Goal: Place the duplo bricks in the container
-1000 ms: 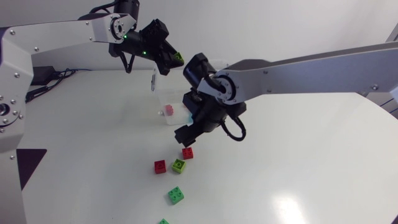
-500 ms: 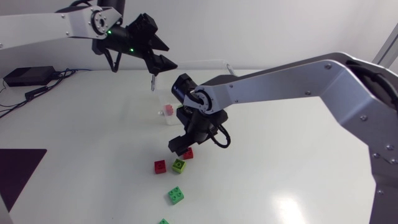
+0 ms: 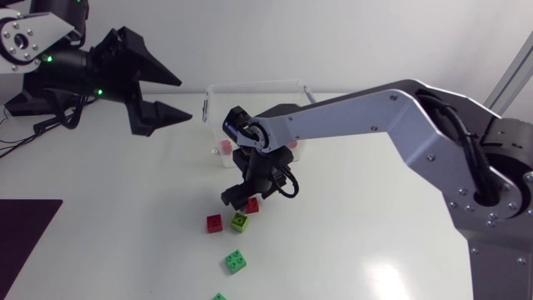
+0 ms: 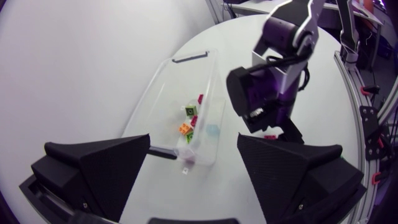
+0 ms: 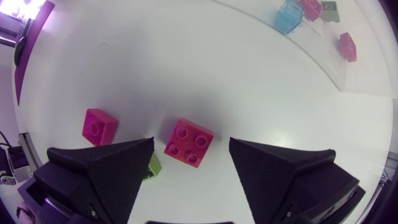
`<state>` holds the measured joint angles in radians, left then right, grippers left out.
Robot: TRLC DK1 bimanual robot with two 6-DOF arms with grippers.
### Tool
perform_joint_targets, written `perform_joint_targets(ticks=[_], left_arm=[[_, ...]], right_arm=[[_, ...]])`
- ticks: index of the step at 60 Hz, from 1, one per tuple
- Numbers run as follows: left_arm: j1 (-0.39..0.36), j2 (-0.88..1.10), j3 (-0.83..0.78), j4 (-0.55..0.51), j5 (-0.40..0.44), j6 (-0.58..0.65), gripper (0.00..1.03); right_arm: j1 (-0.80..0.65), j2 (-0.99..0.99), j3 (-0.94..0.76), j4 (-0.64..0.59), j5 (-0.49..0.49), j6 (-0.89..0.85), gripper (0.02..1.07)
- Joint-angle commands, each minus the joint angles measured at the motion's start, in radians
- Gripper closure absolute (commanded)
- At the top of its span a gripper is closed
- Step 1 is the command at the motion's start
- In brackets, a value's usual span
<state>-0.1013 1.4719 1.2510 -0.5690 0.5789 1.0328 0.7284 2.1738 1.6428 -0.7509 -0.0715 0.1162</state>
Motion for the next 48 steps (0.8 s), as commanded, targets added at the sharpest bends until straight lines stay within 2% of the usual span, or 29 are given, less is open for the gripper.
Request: perform_joint_targets(ticks=[1,13,20,33,38,48], left_arm=[[0.022,-0.044,-0.094,-0.017,0.006,0.067,0.06],[0.02,-0.082,-0.26,-0.02,0.004,0.13,0.08],[-0.012,-0.088,-0.335,-0.019,-0.021,0.151,0.1],[-0.1,-0.064,-0.421,-0.006,-0.065,0.151,0.1],[-0.144,-0.048,-0.47,0.032,-0.091,0.144,0.1],[-0.172,0.016,-0.51,0.084,-0.129,0.136,0.1]], right_arm=[[0.009,0.041,0.028,-0.027,0.004,0.028,0.3],[0.017,0.063,0.041,-0.03,0.006,0.034,0.59],[0.016,0.073,0.048,-0.041,0.006,0.034,0.82],[-0.014,-0.023,-0.023,-0.033,0.009,0.03,0.82],[-0.035,-0.092,-0.055,-0.03,0.021,0.027,0.82],[-0.05,-0.229,-0.086,-0.022,0.064,0.014,0.82]])
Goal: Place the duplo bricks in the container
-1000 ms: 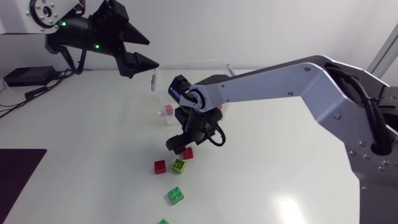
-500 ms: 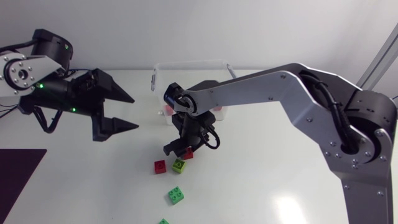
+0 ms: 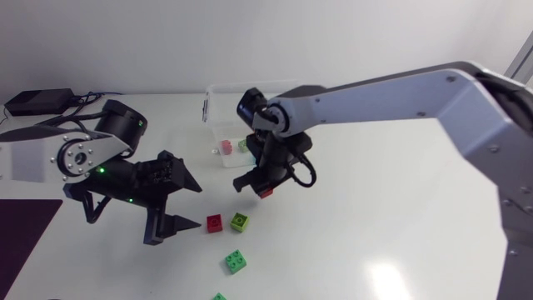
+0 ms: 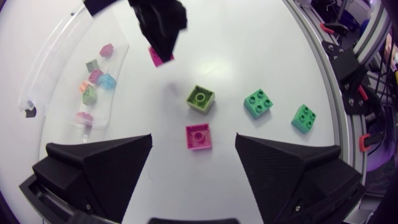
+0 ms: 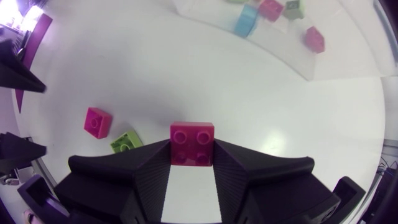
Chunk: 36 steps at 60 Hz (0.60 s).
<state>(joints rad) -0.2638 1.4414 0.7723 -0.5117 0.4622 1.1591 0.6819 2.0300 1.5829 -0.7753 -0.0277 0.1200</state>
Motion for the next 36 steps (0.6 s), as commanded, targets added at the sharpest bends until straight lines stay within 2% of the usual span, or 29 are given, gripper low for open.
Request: perform_joint_targets(ticks=[1,16,31,36], left_arm=[[-0.009,0.053,-0.033,0.032,-0.016,0.008,0.1],[-0.017,0.192,-0.031,0.127,-0.027,-0.019,0.1],[-0.058,0.287,-0.015,0.182,-0.028,-0.052,0.12],[-0.084,0.312,-0.013,0.206,-0.028,-0.075,0.17]], right_arm=[[-0.005,-0.094,-0.026,0.004,0.026,0.01,0.82],[-0.059,-0.223,0.029,0.004,0.071,-0.01,0.82],[-0.125,-0.215,0.131,0.01,0.068,-0.039,0.82],[-0.145,-0.189,0.181,0.024,0.063,-0.046,0.82]])
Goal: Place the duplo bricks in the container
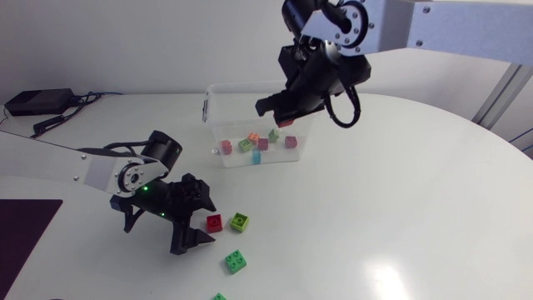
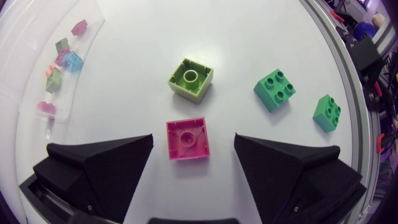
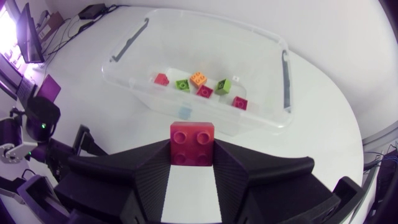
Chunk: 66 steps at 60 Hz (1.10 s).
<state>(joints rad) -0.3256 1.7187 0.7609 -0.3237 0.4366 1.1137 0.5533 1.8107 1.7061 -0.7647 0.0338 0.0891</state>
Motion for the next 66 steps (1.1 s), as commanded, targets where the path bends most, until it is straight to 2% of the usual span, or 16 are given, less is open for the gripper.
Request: perform_joint_targets(ticks=[1,5,7,13,14,15,28,41,44,45,46,48,51,55,66], left_arm=[[-0.03,0.042,-0.003,0.026,-0.002,-0.035,0.19],[-0.046,0.059,-0.003,0.044,-0.006,-0.049,0.25],[-0.052,0.07,-0.003,0.054,-0.013,-0.055,0.32],[-0.061,0.088,-0.003,0.075,-0.018,-0.072,0.62],[-0.063,0.093,-0.003,0.08,-0.019,-0.074,0.71],[-0.063,0.094,-0.003,0.081,-0.019,-0.075,0.73],[-0.058,0.028,-0.034,0.069,-0.022,-0.064,0.75],[-0.023,-0.142,-0.018,-0.032,-0.022,-0.038,0.75],[-0.018,-0.182,-0.011,-0.048,-0.022,-0.043,0.75],[-0.016,-0.2,-0.002,-0.069,-0.022,-0.043,0.75],[-0.015,-0.211,0.005,-0.078,-0.022,-0.041,0.75],[-0.006,-0.243,0.028,-0.109,-0.022,-0.041,0.75],[0.005,-0.275,0.066,-0.143,-0.022,-0.041,0.75],[0.017,-0.295,0.115,-0.173,-0.021,-0.043,0.75],[0.046,-0.297,0.261,-0.201,0.008,-0.058,0.75]], right_arm=[[-0.021,0.039,0.072,0.013,0.0,-0.015,0.82],[-0.033,0.068,0.112,0.015,-0.005,-0.019,0.82],[-0.041,0.082,0.13,0.019,-0.008,-0.02,0.82],[-0.056,0.121,0.182,0.038,-0.015,-0.025,0.82],[-0.058,0.13,0.191,0.041,-0.015,-0.028,0.82],[-0.059,0.137,0.201,0.041,-0.015,-0.028,0.82],[-0.089,0.242,0.296,0.065,-0.028,-0.035,0.79],[-0.122,0.36,0.42,0.065,-0.029,-0.045,0.79],[-0.131,0.388,0.451,0.064,-0.029,-0.048,0.67],[-0.133,0.404,0.469,0.054,-0.029,-0.049,0.58],[-0.135,0.411,0.477,0.05,-0.029,-0.049,0.54],[-0.139,0.437,0.507,0.031,-0.031,-0.051,0.33],[-0.141,0.455,0.529,0.021,-0.029,-0.057,0.18],[-0.142,0.467,0.541,0.013,-0.031,-0.06,0.14],[-0.141,0.447,0.527,-0.016,-0.035,-0.078,0.14]])
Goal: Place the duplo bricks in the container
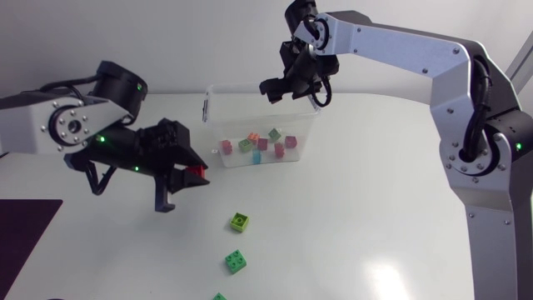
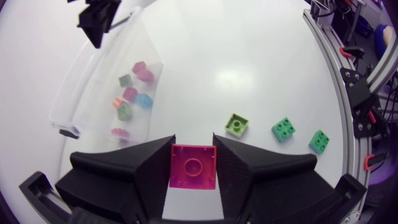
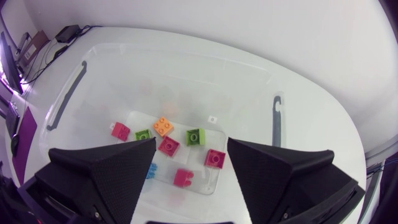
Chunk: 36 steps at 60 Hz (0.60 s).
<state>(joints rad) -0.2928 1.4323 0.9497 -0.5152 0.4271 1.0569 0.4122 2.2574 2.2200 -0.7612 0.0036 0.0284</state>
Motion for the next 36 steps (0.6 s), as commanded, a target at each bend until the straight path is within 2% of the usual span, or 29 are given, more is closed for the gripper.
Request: perform_joint_targets(ticks=[1,14,24,36], left_arm=[[0.014,-0.004,0.089,-0.008,0.018,-0.005,0.75],[0.026,0.117,0.279,0.02,0.05,-0.067,0.75],[0.027,0.246,0.405,0.103,0.062,-0.141,0.75],[0.03,0.386,0.557,0.126,0.062,-0.184,0.75]], right_arm=[[-0.001,-0.01,0.004,-0.02,-0.008,-0.018,0.14],[0.034,-0.216,-0.23,0.042,-0.025,-0.035,0.14],[0.097,-0.368,-0.43,0.066,-0.039,-0.061,0.14],[0.171,-0.461,-0.608,0.105,-0.067,-0.081,0.14]])
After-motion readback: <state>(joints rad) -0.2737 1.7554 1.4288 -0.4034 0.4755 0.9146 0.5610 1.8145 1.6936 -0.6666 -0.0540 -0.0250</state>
